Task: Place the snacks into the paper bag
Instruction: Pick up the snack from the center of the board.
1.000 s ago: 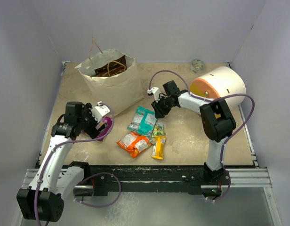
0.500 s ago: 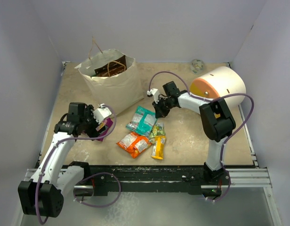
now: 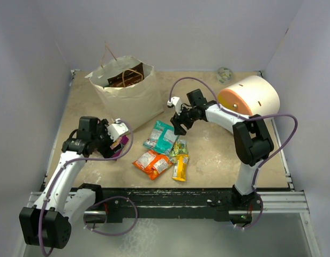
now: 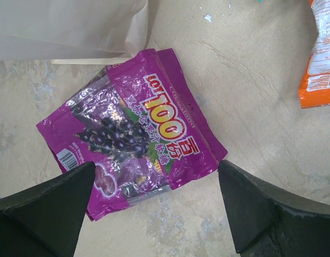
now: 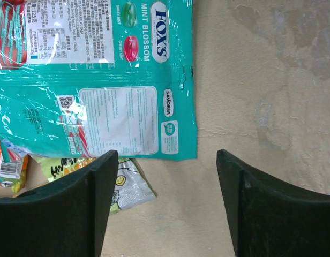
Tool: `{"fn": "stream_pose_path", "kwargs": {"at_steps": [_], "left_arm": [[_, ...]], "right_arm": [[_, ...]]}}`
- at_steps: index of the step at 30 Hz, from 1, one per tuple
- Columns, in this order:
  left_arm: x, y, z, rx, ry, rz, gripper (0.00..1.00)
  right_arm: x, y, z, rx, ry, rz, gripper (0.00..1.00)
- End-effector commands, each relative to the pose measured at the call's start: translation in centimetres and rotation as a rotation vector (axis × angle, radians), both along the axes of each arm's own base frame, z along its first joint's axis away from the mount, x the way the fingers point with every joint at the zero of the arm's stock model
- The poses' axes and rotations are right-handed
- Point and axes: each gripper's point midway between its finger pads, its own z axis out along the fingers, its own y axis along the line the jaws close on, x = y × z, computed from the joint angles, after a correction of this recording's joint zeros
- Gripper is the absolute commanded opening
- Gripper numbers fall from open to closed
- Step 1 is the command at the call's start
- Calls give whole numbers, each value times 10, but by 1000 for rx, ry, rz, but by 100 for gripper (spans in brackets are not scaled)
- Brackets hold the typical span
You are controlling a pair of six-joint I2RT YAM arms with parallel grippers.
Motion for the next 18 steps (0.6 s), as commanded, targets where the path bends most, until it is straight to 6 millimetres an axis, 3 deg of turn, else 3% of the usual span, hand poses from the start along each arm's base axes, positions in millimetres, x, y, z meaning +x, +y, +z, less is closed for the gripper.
{"fn": "stream_pose_path", "kwargs": {"at_steps": [1, 7, 18], "left_arm": [[10, -8, 24, -39, -85, -17, 99], [7, -8, 24, -37, -85, -17, 99], [9, -9, 27, -43, -91, -18, 99]], "right_arm": [[9, 7, 10, -19, -40, 34, 80], [5, 15, -5, -60, -27, 78, 88], [-1, 9, -40, -169, -23, 49, 83]]}}
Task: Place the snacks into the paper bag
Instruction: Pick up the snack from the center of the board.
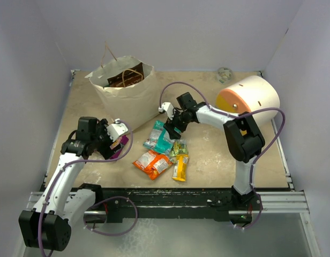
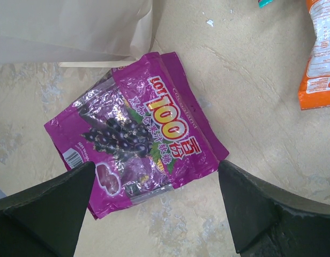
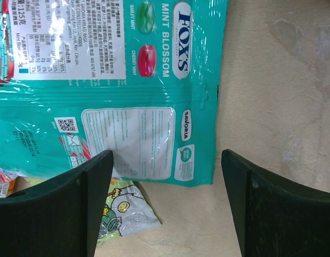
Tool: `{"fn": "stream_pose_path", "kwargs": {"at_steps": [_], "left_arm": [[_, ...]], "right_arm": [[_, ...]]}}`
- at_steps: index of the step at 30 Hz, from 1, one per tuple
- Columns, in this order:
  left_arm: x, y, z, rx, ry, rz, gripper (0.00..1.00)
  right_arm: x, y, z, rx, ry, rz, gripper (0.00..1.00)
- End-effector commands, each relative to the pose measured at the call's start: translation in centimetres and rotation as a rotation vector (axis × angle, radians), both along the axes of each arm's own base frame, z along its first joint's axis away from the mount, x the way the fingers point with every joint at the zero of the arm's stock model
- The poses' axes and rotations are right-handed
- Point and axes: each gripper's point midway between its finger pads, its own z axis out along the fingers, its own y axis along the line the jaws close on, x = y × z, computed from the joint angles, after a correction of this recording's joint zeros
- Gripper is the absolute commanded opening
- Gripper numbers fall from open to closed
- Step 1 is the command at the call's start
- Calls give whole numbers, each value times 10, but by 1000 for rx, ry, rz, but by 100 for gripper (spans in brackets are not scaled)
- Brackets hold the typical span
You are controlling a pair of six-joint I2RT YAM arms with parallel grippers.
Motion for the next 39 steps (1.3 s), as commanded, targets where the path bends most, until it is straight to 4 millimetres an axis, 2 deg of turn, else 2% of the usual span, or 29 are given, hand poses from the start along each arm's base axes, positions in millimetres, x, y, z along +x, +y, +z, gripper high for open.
{"fn": "stream_pose_path", "kwargs": {"at_steps": [1, 4, 7, 13, 26, 33, 39], "left_arm": [[9, -8, 19, -38, -57, -18, 99], [10, -8, 19, -36, -59, -19, 99], [10, -8, 19, -34, -59, -16, 99], [9, -7, 18, -34, -61, -15, 99], [11, -11, 29, -38, -78, -41, 99], [10, -22, 43, -91, -90, -83, 99], [4, -47, 67, -204, -93, -176, 99]], "right_arm": [[0, -11, -19, -78, -12, -20, 82], [-10, -19, -33, -120, 20, -12, 79], [-33, -24, -44, -133, 118, 24, 72], [-39, -26, -42, -129, 134, 49, 51], [-26, -20, 16, -47, 46, 103, 0], [-29, -23, 45, -34, -29, 162, 0], [-18, -18, 94, 25, -205, 176, 0]]}}
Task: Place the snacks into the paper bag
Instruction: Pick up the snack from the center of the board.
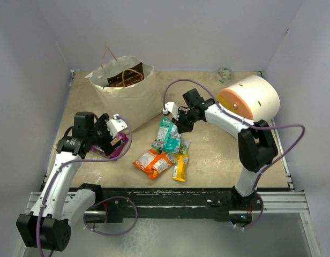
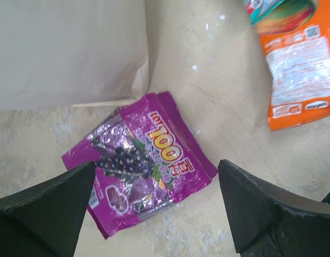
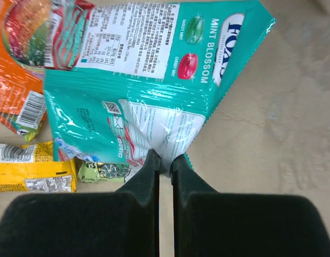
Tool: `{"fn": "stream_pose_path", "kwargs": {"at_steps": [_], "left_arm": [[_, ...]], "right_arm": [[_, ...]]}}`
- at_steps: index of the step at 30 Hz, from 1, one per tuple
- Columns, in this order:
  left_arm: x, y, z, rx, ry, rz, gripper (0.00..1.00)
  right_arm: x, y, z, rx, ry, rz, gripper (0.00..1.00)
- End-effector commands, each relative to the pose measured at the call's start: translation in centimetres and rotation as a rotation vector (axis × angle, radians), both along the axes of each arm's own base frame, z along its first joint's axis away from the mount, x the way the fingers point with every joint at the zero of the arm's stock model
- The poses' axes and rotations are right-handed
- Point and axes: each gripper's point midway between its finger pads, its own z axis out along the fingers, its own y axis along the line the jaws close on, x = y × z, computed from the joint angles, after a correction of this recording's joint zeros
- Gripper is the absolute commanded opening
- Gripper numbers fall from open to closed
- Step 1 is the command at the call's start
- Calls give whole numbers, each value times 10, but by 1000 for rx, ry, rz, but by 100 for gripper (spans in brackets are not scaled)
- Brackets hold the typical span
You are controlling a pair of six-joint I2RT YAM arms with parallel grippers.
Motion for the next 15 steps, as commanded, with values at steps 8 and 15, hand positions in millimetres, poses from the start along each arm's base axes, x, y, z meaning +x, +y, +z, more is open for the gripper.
{"fn": "stream_pose_path", "kwargs": {"at_steps": [8, 15], "left_arm": [[-6, -64, 77, -314, -51, -233, 99], [1, -86, 102, -450, -63, -282, 98]], "right_arm": [[6, 26, 124, 181, -425, 106, 0], [-10, 52, 163, 251, -576, 187, 0]]}}
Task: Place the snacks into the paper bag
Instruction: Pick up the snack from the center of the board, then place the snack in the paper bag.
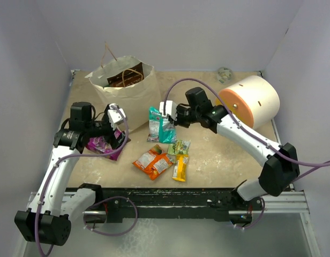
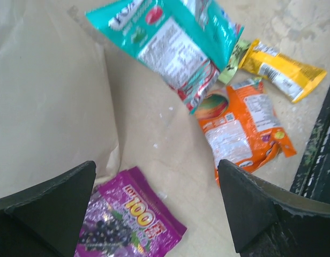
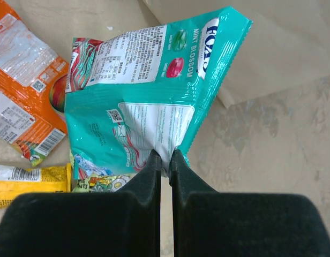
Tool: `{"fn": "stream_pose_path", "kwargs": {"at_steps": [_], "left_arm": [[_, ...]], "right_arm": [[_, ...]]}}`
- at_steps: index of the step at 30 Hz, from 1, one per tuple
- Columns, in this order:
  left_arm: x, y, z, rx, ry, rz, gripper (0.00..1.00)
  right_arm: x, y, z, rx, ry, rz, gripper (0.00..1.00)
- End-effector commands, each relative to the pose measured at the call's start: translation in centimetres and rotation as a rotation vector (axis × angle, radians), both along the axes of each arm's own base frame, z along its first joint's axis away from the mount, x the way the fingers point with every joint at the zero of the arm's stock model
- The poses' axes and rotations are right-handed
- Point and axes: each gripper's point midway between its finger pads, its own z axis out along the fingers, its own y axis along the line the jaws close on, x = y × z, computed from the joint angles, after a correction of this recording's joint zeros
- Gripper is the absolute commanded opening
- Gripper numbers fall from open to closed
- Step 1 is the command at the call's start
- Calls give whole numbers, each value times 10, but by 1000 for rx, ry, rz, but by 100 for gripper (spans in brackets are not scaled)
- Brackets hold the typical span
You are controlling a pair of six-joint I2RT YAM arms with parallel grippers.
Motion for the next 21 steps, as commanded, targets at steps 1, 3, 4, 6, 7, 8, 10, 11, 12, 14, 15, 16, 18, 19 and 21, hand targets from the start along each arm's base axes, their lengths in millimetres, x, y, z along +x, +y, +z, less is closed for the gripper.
{"fn": "stream_pose_path", "kwargs": {"at_steps": [1, 3, 4, 6, 7, 8, 10, 11, 12, 14, 15, 16, 18, 19, 21], "left_arm": [[4, -28, 40, -160, -34, -82, 98], [5, -34, 45, -203, -11, -95, 98], [6, -36, 46, -223, 6, -97, 98], [8, -41, 47, -257, 42, -99, 98], [9, -43, 47, -272, 56, -99, 98], [11, -44, 47, -283, 73, -98, 98], [14, -47, 46, -300, 102, -96, 98], [15, -48, 45, -309, 117, -100, 98], [15, -50, 45, -318, 129, -110, 98], [17, -53, 43, -338, 156, -122, 98], [17, -56, 42, -349, 174, -135, 97], [17, -58, 40, -356, 188, -150, 95], [15, -62, 39, -370, 213, -179, 90], [13, -63, 38, -375, 226, -190, 85], [10, -67, 34, -381, 249, -210, 75]], "right_arm": [[-4, 25, 44, 77, -182, 66, 0], [-11, 33, 54, 88, -220, 86, 0], [-15, 37, 58, 96, -237, 99, 0], [-24, 45, 67, 113, -272, 123, 0], [-30, 48, 70, 121, -284, 135, 0], [-36, 50, 73, 125, -292, 147, 0], [-44, 56, 77, 131, -299, 164, 0], [-48, 59, 78, 135, -300, 172, 0], [-51, 62, 79, 138, -300, 179, 0], [-57, 66, 80, 144, -298, 193, 0], [-59, 68, 81, 146, -296, 197, 0], [-60, 70, 82, 149, -296, 201, 0], [-62, 72, 82, 150, -294, 202, 0], [-63, 72, 82, 151, -292, 203, 0], [-64, 71, 82, 152, -290, 198, 0]]}}
